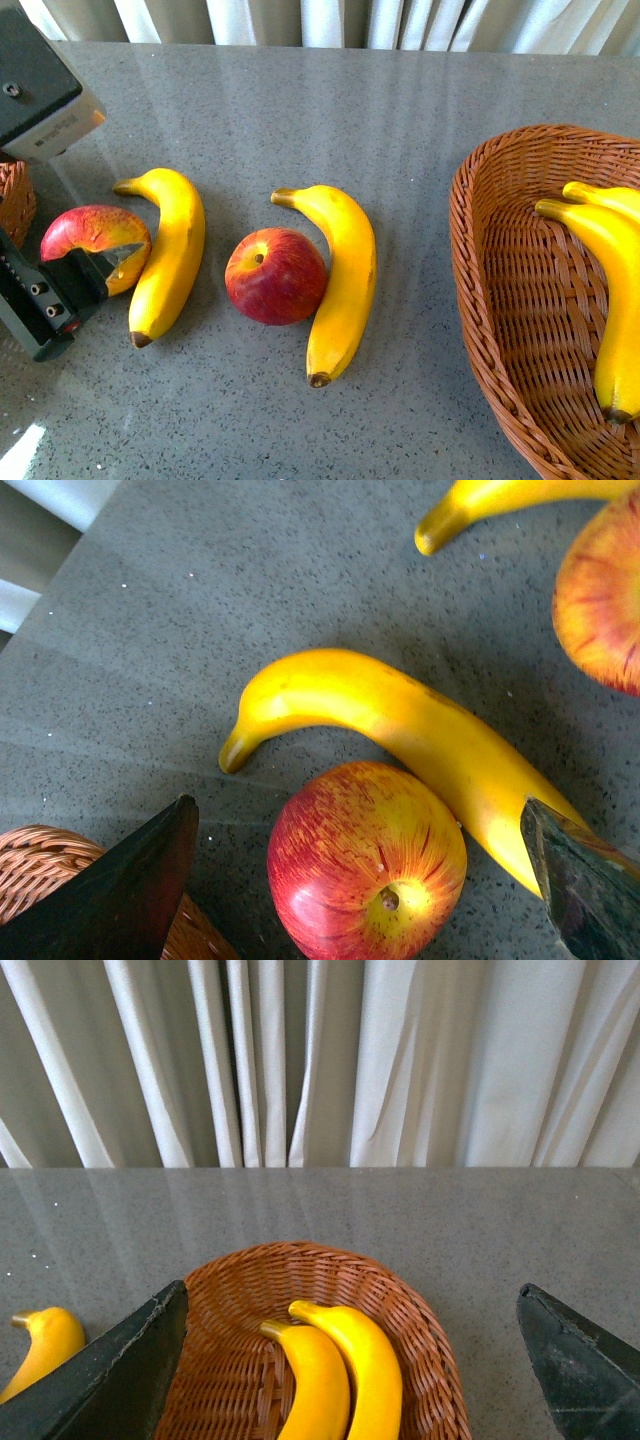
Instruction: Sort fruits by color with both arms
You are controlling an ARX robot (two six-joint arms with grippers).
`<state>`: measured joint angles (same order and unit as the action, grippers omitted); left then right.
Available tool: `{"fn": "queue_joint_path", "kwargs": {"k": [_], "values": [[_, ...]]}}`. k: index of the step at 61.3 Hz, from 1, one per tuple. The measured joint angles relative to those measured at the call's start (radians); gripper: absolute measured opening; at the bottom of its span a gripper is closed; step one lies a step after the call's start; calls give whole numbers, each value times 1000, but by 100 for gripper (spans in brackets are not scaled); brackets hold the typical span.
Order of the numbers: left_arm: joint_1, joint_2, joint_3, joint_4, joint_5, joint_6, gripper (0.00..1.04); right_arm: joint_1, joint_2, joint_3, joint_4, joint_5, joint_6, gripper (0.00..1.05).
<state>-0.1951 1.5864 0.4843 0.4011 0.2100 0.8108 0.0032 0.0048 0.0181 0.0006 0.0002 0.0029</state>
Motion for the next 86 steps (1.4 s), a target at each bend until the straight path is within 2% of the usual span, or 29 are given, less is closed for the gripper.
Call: {"fn": "queue_joint_path", "kwargs": {"k": [25,54,86], "values": [[89,37,26,-128,1,235,96,0,0,0,0,0,0,96],[84,79,71,-188,-25,374,96,0,0,0,0,0,0,96],[37,135,146,-212,-46,428,96,0,0,0,0,0,0,96]]}}
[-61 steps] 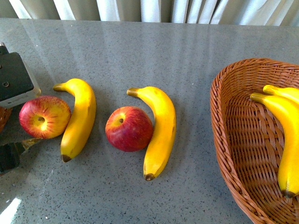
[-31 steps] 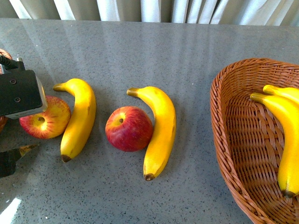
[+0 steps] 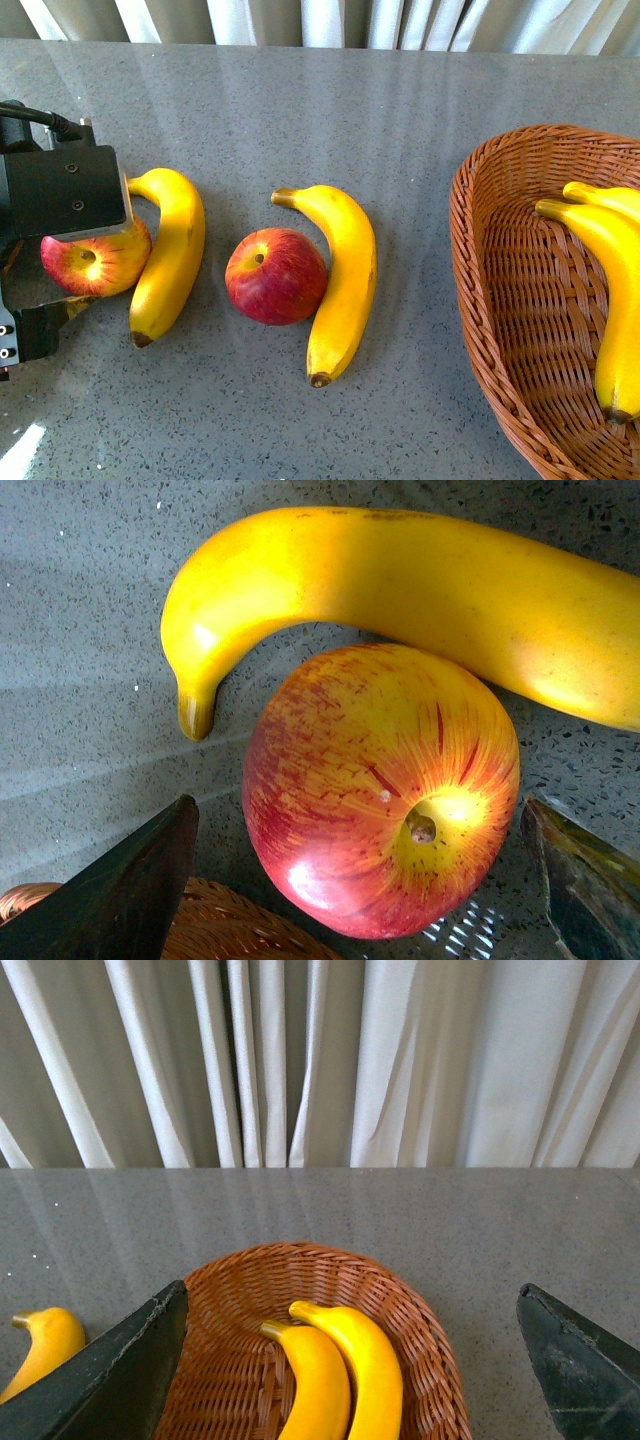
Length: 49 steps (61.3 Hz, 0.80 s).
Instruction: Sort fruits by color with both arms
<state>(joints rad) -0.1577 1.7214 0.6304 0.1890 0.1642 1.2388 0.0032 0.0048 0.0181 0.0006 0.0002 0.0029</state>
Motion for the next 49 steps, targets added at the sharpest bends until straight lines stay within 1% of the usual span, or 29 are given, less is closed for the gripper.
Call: {"fn": "queue_joint_path", "kwargs": {"k": [43,45,49], "values": [[-19,60,45,-14,-24,82,96,0,0,0,0,0,0,96],[-19,62,45,-13,-27,84,93,0,0,0,0,0,0,96],[-20,66,45,-13,-30,84,83,0,0,0,0,0,0,96]]}}
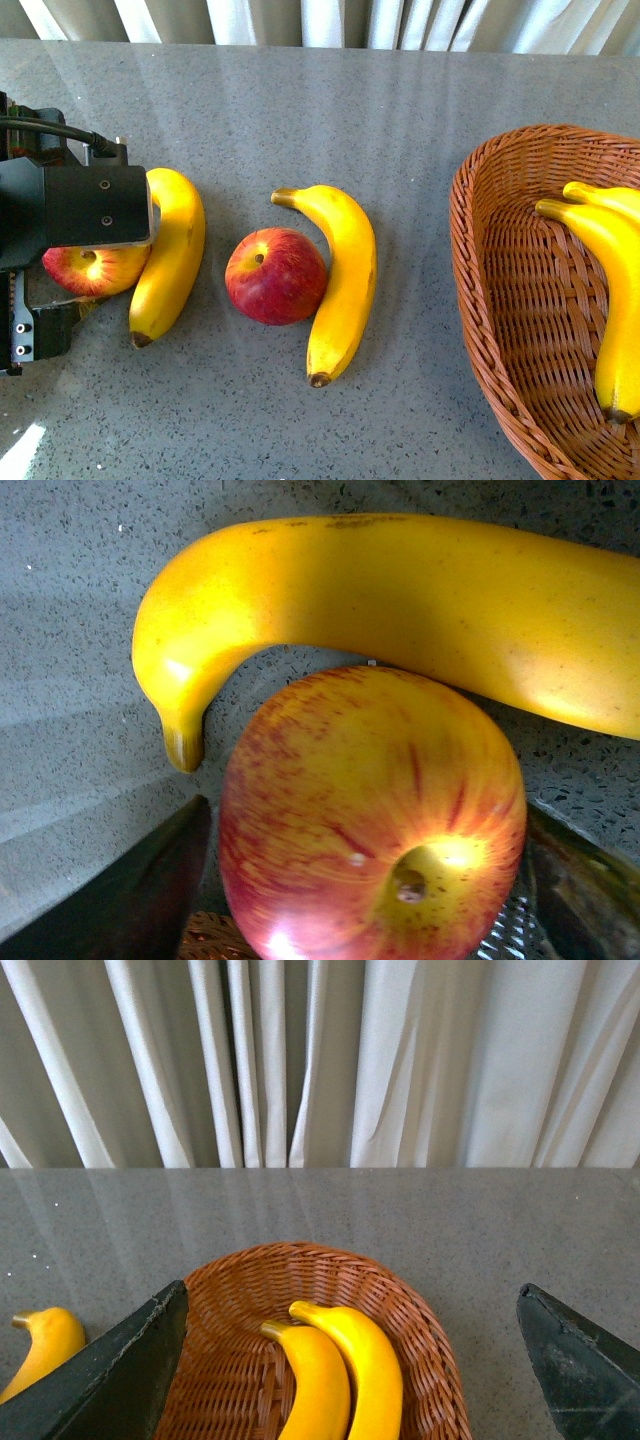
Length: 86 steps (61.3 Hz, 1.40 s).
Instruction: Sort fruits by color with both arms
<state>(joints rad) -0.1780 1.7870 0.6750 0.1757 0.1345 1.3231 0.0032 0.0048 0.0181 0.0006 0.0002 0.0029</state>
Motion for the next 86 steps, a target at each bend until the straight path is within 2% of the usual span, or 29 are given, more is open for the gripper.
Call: {"fn": "queue_joint_path", "kwargs": {"k": [4,10,19,34,44,52,61,68,86], "values": [[-2,0,0,0,0,0,75,0,0,0,0,0,0,96],[-3,1,0,0,0,0,71,0,0,0,0,0,0,96],[-3,-2,0,-3,5,-1,70,0,0,0,0,0,0,96],[26,-128,-14,-11,93,-49,70,0,0,0,0,0,0,96],[114,-294,-46,-11,182,-116,70,0,0,0,0,0,0,96],[242,-385,-66,-29,233,-125,70,0,0,0,0,0,0,96],[402,-366,-78,-16,244,-124,70,0,0,0,0,0,0,96],[481,-304,-80,36,243,-143,70,0,0,0,0,0,0,96],[539,-163,-97,140,240,-209,70,0,0,0,0,0,0,96]]}}
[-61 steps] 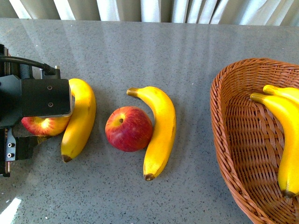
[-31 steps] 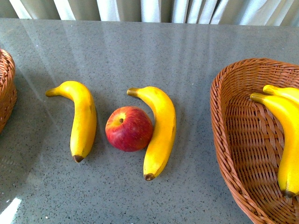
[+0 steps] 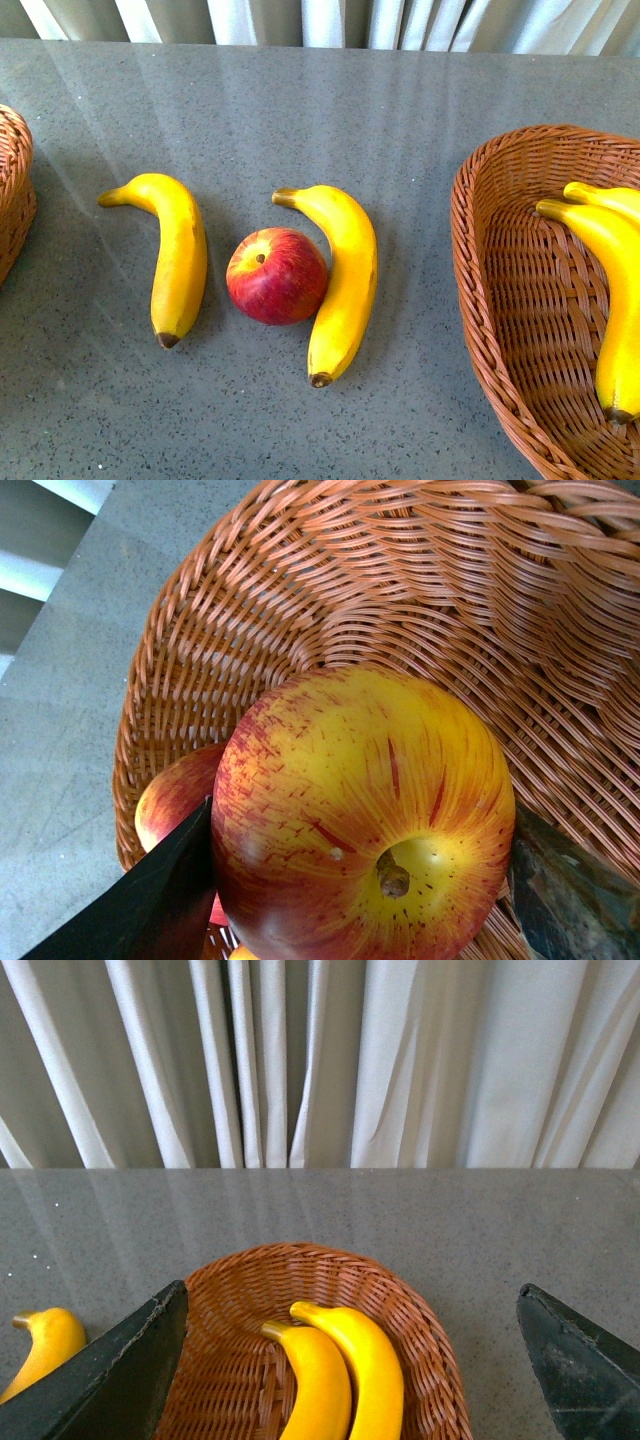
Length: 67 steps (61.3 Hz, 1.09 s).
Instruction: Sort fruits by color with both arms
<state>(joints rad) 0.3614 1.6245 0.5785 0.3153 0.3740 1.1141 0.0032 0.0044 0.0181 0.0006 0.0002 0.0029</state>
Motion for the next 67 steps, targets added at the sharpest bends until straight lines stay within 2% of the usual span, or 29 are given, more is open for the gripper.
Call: {"fn": "queue_joint_path", "kwargs": {"k": [3,12,24,32,40,49,61,67], "values": [[3,9,-6,7,2,-11,73,0,0,0,0,0,0,96],[18,18,-17,23,14,-14,97,0,0,0,0,0,0,96],[25,-14,-39,13,56,-40,96,0,0,0,0,0,0,96],[-22,-110,-64,-17,95,-79,96,0,0,0,0,0,0,96],[-151,-230,-97,-53,115,-120,96,0,0,0,0,0,0,96],[-336,-302,-107,-69,109,-171,96,0,0,0,0,0,0,96],[-595,-205,-107,-13,42,-200,96,0,0,0,0,0,0,96],[-679,-110,-101,24,20,-203,96,0,0,0,0,0,0,96]]}}
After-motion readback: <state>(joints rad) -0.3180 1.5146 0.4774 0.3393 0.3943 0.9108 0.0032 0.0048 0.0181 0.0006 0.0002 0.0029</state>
